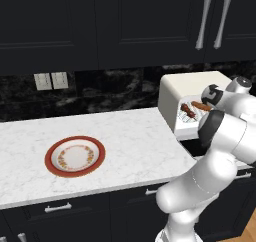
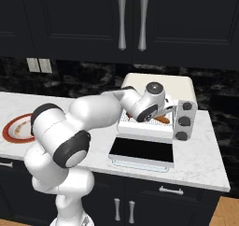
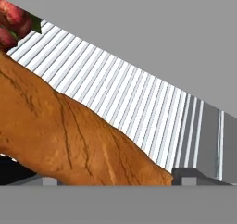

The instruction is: Pick up the kebab skewer and baguette bread, and place them inside the toaster oven. Close the toaster oven door and start by setting the timer.

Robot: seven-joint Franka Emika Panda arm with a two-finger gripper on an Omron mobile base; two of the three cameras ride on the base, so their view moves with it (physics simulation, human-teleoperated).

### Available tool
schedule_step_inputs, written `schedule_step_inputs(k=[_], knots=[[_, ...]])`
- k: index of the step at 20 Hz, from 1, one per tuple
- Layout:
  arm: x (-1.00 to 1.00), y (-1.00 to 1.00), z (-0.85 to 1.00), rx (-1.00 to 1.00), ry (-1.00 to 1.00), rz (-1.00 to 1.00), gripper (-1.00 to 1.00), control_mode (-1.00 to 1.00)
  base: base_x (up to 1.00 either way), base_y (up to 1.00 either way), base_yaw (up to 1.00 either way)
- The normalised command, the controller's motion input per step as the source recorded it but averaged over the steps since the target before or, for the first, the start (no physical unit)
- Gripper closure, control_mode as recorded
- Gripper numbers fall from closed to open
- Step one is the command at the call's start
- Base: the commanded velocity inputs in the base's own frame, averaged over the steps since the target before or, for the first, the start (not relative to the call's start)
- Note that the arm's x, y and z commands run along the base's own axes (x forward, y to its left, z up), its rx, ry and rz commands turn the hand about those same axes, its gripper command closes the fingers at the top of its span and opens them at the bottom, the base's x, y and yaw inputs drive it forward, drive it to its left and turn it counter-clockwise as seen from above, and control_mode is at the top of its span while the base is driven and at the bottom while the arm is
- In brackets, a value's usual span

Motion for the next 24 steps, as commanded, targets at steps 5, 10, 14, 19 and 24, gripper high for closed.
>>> schedule_step_inputs(k=[5,10,14,19,24], knots=[[0.00,0.01,-0.04,0.00,0.00,0.00,-1.00,-1.00,0.00,0.00,0.00],[0.00,0.00,0.00,0.00,0.00,0.00,-1.00,-1.00,0.00,0.00,0.00],[-0.22,0.00,0.01,0.00,0.00,0.00,-1.00,-1.00,0.00,0.00,0.00],[-0.47,0.00,0.16,0.01,0.00,0.00,-1.00,-1.00,0.00,0.00,0.00],[-0.15,0.00,0.21,0.02,0.00,0.00,-1.00,-1.00,0.00,0.00,0.00]])
